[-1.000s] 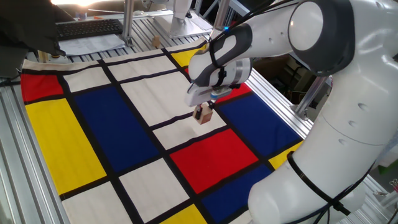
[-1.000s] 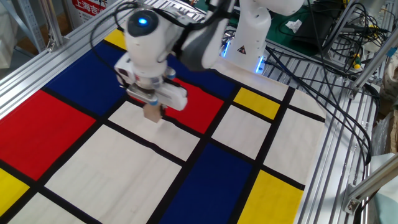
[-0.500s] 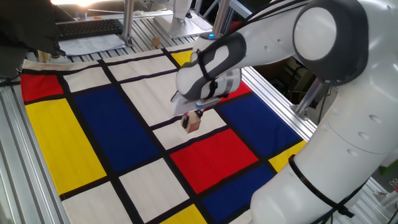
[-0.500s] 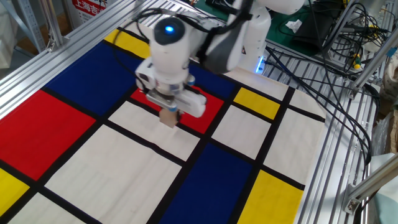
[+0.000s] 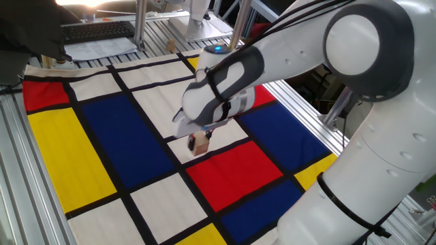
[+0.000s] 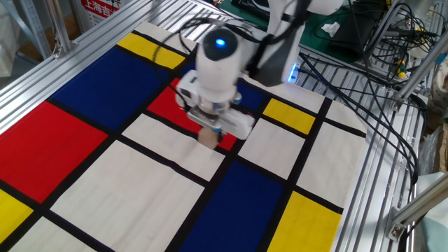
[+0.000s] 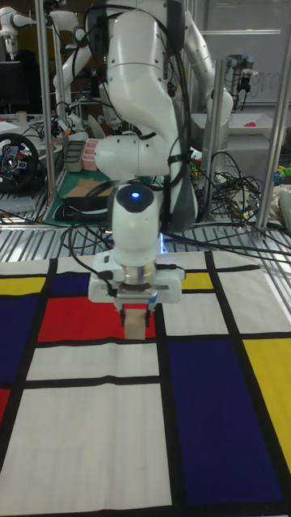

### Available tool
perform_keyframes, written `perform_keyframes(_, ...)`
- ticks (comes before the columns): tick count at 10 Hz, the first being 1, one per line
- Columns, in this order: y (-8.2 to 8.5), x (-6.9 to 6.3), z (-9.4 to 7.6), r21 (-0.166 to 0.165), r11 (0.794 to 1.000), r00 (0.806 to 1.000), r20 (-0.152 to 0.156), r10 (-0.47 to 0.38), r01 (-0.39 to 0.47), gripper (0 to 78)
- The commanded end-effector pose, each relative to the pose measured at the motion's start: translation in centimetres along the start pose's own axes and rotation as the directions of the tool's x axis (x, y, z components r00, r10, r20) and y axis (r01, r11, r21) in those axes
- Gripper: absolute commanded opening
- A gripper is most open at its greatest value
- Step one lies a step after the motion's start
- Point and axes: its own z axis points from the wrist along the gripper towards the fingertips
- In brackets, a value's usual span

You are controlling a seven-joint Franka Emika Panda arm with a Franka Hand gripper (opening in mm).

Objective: Pick up the small block on the left and move it to the right

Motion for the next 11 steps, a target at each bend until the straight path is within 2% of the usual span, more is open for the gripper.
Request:
perform_keyframes(1,4.66,1.89,1.56,-0.017,1.000,1.000,-0.003,0.022,-0.022,1.1)
perform_keyframes(5,4.70,1.66,2.19,-0.087,0.996,1.000,-0.020,-0.002,0.001,1.1)
perform_keyframes(6,4.70,1.66,2.19,-0.087,0.996,1.000,-0.020,-0.002,0.001,1.1)
perform_keyframes(9,4.70,1.59,2.33,-0.056,0.998,1.000,-0.014,0.007,-0.008,1.1)
perform_keyframes(11,4.70,1.59,2.33,-0.053,0.999,1.000,-0.014,0.001,-0.002,1.1)
